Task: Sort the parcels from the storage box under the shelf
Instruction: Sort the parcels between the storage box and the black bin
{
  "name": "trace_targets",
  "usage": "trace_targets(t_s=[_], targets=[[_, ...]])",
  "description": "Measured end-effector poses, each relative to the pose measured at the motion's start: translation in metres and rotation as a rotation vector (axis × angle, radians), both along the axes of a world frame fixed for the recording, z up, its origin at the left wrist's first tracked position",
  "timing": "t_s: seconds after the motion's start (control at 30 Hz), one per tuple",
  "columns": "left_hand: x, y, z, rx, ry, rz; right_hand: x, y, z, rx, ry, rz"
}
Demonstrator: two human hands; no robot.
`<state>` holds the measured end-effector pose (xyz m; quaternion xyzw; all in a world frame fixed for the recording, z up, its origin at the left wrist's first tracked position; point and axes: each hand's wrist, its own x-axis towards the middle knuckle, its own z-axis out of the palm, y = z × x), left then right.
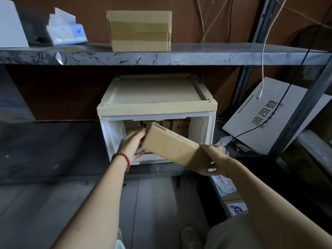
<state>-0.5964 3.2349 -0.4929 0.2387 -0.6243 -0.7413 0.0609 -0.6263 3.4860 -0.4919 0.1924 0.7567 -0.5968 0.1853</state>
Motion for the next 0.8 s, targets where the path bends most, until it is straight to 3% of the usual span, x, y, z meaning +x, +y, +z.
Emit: trace_targets(t_s=[0.27,0.57,0.8], targets=[[-0.003,0.002,-0.004,-0.145,-0.056,-0.082,0.001,-0.003,0.002,0.062,-0.083,-0.008],[-0.003,-0.005,-0.007,-0.282,-0.095,-0.07,-0.002,-0.007,0.0,-0.119,0.056,-0.048],[0.006,-0.01,-0.006,-0.328,-0.09,-0.072,-0.001,-0.014,0.001,-0.045,0.087,-0.052]])
